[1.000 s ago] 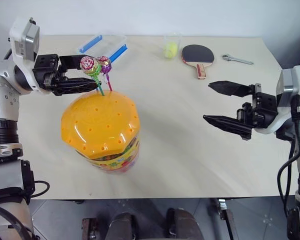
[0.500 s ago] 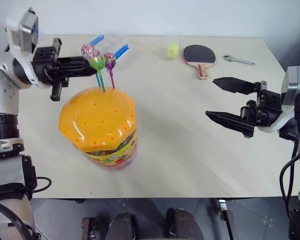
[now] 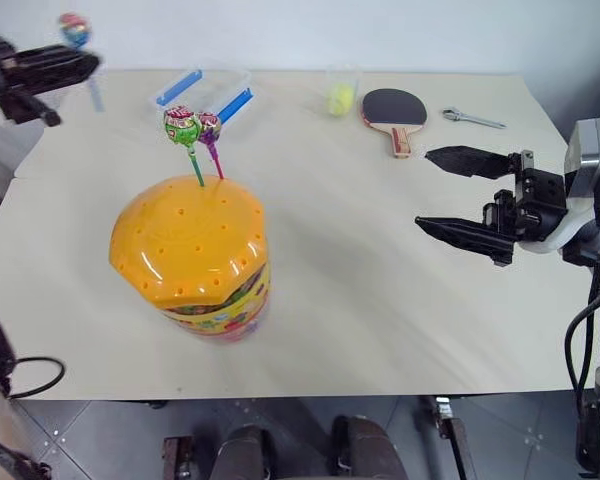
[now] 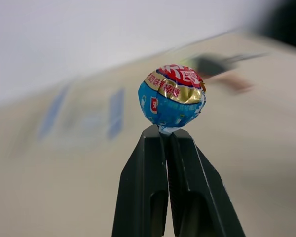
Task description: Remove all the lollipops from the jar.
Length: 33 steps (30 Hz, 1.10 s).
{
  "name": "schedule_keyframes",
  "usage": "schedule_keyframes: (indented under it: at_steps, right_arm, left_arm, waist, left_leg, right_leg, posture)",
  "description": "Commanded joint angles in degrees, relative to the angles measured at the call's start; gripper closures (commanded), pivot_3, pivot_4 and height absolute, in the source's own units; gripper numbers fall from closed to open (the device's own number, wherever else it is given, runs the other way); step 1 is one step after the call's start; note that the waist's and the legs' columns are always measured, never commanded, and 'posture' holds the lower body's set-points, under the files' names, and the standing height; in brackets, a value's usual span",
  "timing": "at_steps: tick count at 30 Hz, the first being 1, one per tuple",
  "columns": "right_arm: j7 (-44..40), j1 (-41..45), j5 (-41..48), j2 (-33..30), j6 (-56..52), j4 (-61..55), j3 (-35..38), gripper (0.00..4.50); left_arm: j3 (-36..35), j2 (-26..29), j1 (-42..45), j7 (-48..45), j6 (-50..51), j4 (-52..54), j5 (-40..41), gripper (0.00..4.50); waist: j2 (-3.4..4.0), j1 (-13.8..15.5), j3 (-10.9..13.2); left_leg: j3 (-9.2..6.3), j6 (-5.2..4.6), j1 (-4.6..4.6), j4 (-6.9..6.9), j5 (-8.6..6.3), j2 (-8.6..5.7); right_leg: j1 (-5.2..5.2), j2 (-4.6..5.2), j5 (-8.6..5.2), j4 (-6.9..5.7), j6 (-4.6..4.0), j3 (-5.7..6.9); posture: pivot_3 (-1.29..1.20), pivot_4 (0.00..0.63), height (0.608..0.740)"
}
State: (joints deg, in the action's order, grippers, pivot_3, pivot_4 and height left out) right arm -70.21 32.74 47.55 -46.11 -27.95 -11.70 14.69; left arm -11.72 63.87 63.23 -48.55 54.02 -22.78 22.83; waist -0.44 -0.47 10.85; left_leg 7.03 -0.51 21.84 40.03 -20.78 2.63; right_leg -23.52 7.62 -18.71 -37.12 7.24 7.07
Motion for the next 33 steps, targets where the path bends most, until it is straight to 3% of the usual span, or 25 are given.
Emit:
schedule_keyframes:
  at_steps: [1,4,8,15,19,30,33]
  right_arm:
    - [-5.87,0.64,1.35,-2.35,-0.16,-1.25,-1.12,0.00]
    - [-7.84,2.45,-0.21,-1.96,0.96,0.46,-3.15,0.00]
    - [-7.84,4.70,-1.89,0.37,2.46,3.45,-4.90,0.00]
    - [-8.61,7.17,-3.40,2.97,3.53,6.30,-6.70,0.00]
    - [-8.91,8.08,-4.22,3.78,4.41,7.47,-6.99,0.00]
    - [-9.29,10.10,-5.49,1.81,4.76,9.34,-5.66,0.00]
    - [-8.15,12.47,-5.27,1.87,2.76,9.90,-6.19,0.00]
  left_arm:
    - [-1.78,4.04,-6.22,3.87,8.44,3.91,-1.62,4.46]
    - [-1.46,7.42,-16.46,7.30,16.67,6.29,-3.76,4.46]
    - [-2.79,7.63,-27.78,11.06,23.35,8.75,-5.04,4.46]
    - [-2.47,3.82,-32.58,15.79,27.56,9.54,-5.38,4.46]
    - [-3.34,2.10,-29.10,17.36,29.36,7.62,-4.87,3.46]
    - [-4.60,11.34,-28.69,10.87,36.36,21.64,1.89,0.07]
    - [-6.65,11.86,-26.18,7.94,32.51,23.75,4.55,0.02]
  waist:
    - [0.00,0.03,0.00]
    - [-0.01,0.09,0.00]
    - [-0.03,0.42,0.00]
    - [-0.14,0.58,-0.06]
    - [-0.17,0.41,-0.08]
    - [-0.19,0.18,-0.09]
    - [-0.19,0.41,-0.09]
  left_leg:
    - [0.03,0.00,0.00,0.00,0.00,0.00]
    - [0.05,0.01,0.04,0.01,-0.01,0.00]
    - [0.09,0.04,0.08,0.02,-0.02,0.01]
    - [-0.05,0.07,0.29,0.14,-0.04,-0.02]
    - [-0.05,0.08,0.29,0.12,-0.04,-0.02]
    - [0.02,0.09,0.29,0.05,-0.05,-0.01]
    - [0.00,0.09,0.31,0.08,-0.05,-0.01]
  right_leg:
    - [0.00,0.00,0.00,-0.01,0.00,0.01]
    - [0.00,0.00,0.00,-0.01,0.00,0.00]
    - [-0.02,0.00,0.00,-0.01,0.00,0.00]
    - [-0.04,0.01,0.00,-0.01,0.00,0.09]
    - [-0.06,0.00,0.00,-0.03,0.00,0.15]
    - [-0.15,0.01,0.00,-0.03,0.00,0.14]
    - [-0.15,0.02,0.00,-0.03,0.00,0.12]
  posture:
    - [0.00,0.150,0.740]
    - [0.00,0.150,0.740]
    - [0.00,0.150,0.740]
    - [0.00,0.150,0.740]
    - [0.00,0.150,0.740]
    - [0.00,0.150,0.740]
    - [0.00,0.150,0.740]
